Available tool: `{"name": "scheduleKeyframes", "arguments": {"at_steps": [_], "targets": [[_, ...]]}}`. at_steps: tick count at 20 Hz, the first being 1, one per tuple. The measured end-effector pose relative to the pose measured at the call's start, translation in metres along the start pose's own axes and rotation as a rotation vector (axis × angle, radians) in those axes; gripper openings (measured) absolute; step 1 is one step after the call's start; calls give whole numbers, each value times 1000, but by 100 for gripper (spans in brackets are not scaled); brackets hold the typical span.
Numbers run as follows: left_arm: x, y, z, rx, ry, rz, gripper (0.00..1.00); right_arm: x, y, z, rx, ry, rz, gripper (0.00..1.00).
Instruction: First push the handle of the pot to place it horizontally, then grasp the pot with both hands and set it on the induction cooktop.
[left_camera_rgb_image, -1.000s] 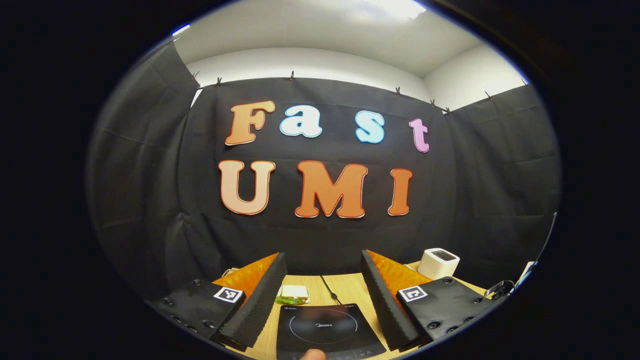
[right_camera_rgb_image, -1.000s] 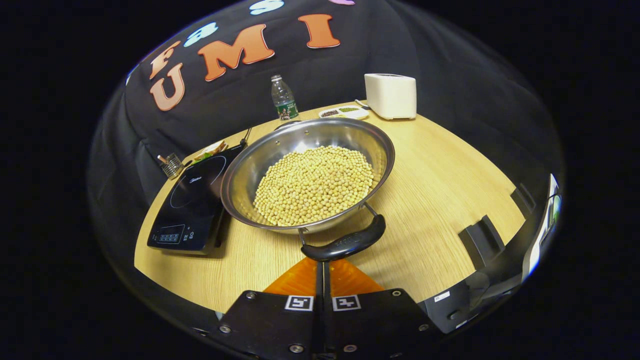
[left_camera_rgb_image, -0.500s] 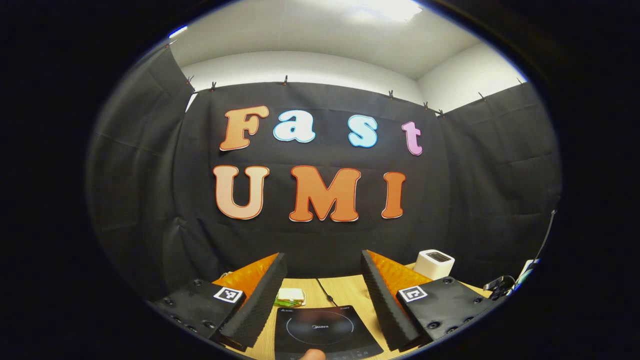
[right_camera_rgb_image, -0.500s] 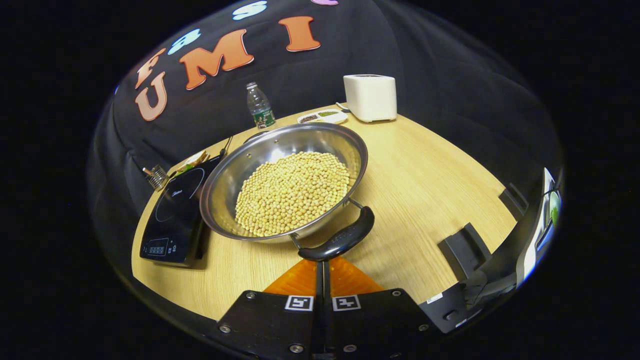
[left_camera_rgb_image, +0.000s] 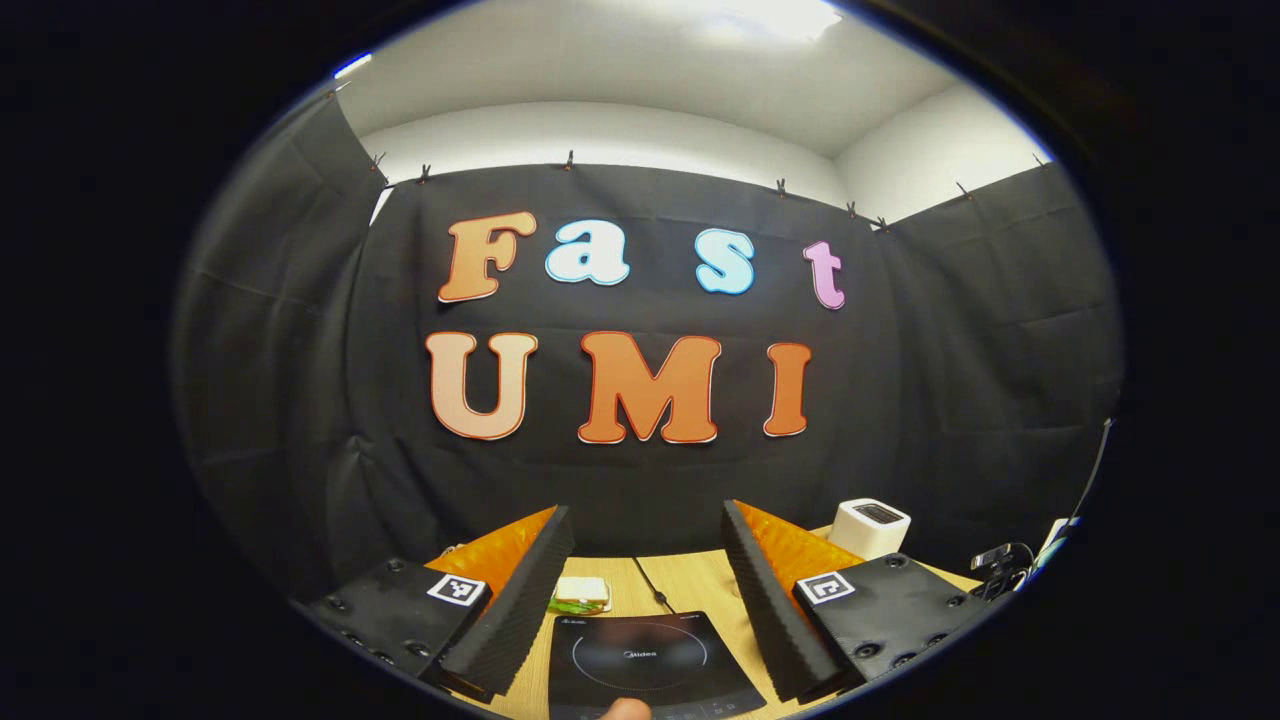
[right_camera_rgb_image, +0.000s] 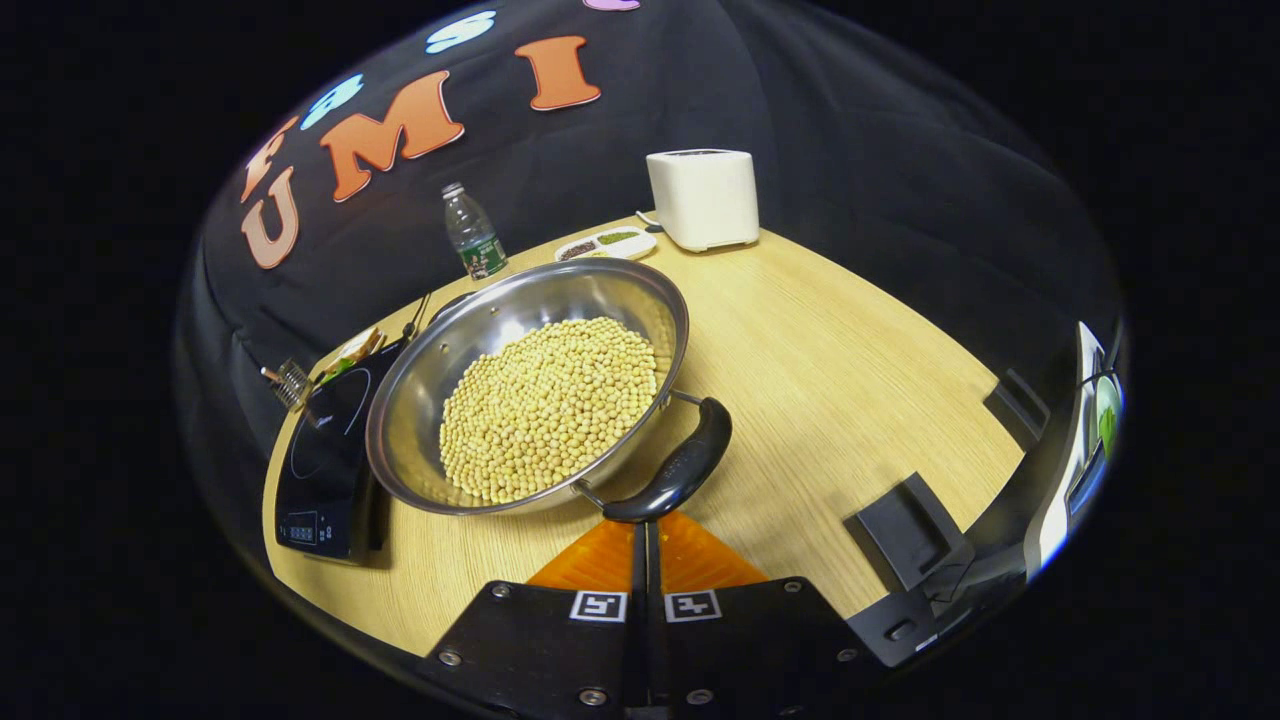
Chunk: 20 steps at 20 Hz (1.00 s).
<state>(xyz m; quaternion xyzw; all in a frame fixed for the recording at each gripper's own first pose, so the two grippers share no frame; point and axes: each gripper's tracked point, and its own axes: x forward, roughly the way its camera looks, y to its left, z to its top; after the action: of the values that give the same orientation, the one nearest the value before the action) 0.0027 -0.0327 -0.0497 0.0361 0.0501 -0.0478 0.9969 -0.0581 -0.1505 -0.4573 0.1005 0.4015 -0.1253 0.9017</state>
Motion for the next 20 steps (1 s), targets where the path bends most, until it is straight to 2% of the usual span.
{"name": "scheduleKeyframes", "arguments": {"at_steps": [20], "targets": [[18,-4,-12,-10,42,-2,97,45,-28,54,88,-13,-50,0]]}}
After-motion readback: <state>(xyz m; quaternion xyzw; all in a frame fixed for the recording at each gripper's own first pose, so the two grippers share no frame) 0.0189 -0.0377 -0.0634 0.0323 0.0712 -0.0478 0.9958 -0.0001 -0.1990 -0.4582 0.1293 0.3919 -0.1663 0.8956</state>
